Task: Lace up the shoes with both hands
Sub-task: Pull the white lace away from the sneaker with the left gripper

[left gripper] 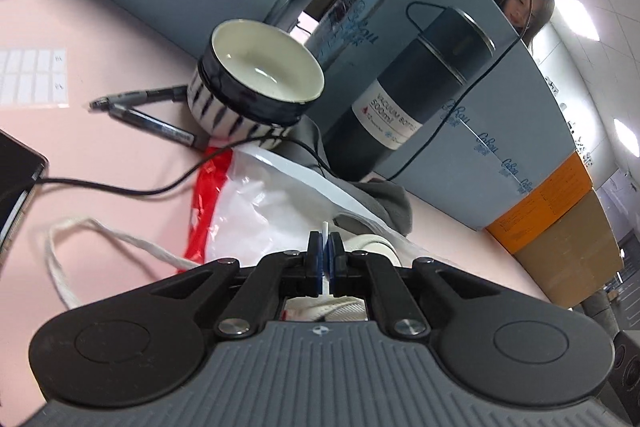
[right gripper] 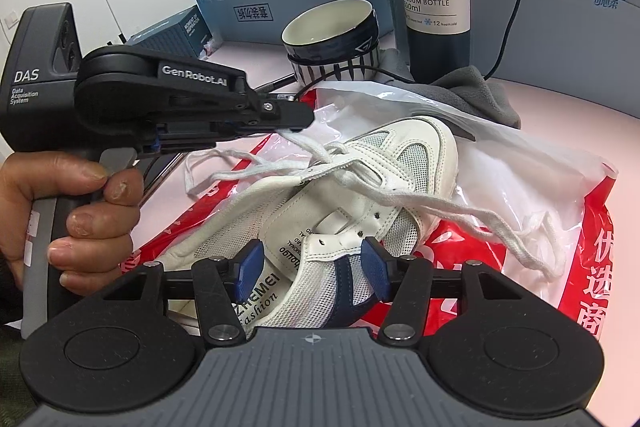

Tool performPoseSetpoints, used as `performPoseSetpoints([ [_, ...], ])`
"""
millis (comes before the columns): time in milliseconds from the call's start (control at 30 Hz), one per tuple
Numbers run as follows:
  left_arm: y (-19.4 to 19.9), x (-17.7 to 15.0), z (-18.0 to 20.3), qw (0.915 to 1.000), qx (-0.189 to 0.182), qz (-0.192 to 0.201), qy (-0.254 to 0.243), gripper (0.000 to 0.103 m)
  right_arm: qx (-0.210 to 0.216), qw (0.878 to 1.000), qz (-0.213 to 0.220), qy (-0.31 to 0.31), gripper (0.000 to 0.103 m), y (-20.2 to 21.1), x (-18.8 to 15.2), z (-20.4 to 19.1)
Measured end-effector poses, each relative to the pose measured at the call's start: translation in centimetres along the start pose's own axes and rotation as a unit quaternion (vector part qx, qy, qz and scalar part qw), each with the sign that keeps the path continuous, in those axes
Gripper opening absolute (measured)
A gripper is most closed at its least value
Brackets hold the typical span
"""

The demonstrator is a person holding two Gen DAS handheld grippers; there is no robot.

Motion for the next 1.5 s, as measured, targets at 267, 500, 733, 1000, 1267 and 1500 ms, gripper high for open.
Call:
performPoseSetpoints([
  [267, 1.7, 0.1, 0.2, 0.999, 0.021, 0.022, -0.034, 0.002, 0.0, 1.0, -0.002, 0.003, 0.052, -0.1, 0.0, 0.0],
  [500, 2.9, 0.6, -0.8, 0.9986, 0.031, 0.04, -0.017, 0.002, -0.001, 1.0, -0.002, 0.002, 0.052, -0.1, 0.0, 0.0],
  [733, 4.2, 0.8, -1.3, 0.9973, 0.043, 0.057, -0.018, 0.002, -0.002, 1.0, -0.002, 0.002, 0.052, 0.0, 0.0, -0.1],
  [1000, 6.5, 1.7, -2.6, 0.9934, 0.064, 0.095, -0.011, 0.002, -0.002, 1.0, -0.002, 0.002, 0.052, 0.0, 0.0, -0.1],
  [1267, 9.6, 2.7, -4.7, 0.9854, 0.096, 0.14, 0.011, 0.002, -0.002, 1.0, -0.002, 0.001, 0.052, 0.0, 0.0, -0.1],
  [1500, 12.3, 3.3, -6.0, 0.9766, 0.124, 0.174, 0.024, 0.002, -0.001, 1.0, -0.002, 0.0, 0.052, 0.0, -0.1, -0.1],
])
Point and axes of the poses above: each gripper's, at about its wrist camera, not at the fingertips, and y roughly against the way its jaws point, z to its right, x to its top, the point moved 2 cm from there along -y, roughly the way its jaws point, and after that the axes turned 11 degrees about -z, right-handed, at the moved point
